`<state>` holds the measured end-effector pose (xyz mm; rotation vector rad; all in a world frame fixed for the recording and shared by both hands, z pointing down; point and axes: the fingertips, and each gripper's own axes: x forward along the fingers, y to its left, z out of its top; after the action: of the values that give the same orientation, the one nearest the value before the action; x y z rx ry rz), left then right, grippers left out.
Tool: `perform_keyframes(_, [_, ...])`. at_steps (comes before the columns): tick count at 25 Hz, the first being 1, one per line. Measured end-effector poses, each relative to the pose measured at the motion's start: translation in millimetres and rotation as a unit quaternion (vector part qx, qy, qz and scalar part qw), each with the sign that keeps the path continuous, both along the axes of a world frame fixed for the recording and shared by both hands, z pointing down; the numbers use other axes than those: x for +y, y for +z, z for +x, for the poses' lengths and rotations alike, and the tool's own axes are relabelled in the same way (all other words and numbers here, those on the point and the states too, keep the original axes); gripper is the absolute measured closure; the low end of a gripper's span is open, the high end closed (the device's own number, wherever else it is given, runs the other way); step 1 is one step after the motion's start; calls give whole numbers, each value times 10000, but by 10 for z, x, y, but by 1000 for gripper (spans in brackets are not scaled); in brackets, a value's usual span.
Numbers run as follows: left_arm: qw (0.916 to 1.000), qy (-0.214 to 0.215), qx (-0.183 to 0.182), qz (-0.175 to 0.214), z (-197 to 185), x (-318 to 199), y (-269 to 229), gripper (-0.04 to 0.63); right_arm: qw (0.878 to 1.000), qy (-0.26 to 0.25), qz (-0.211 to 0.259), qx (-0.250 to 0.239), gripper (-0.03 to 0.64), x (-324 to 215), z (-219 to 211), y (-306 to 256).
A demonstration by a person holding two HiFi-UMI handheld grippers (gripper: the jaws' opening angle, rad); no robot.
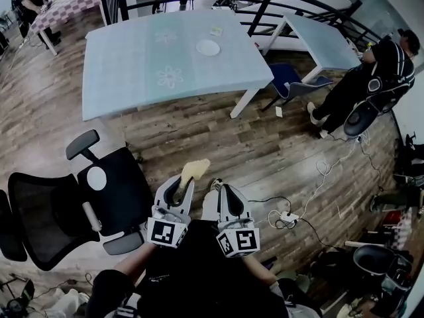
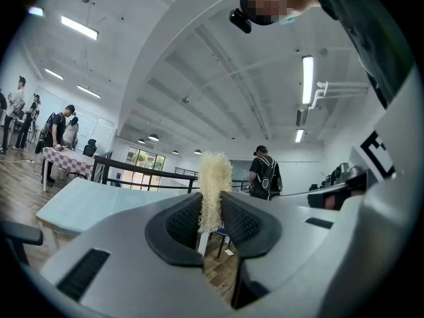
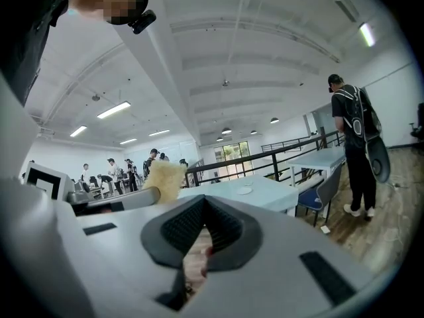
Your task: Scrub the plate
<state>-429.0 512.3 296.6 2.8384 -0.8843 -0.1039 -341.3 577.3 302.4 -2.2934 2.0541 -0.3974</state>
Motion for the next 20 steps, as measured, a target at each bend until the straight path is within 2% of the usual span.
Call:
perform_keyframes(13, [9997, -246, -73, -22, 457, -393, 33, 512, 9999, 6, -161, -60, 607, -414, 563, 119])
perform_keyframes(20, [9990, -434, -69, 1, 970, -724, 22, 512, 9996, -61, -238, -98, 607, -740, 1116, 162])
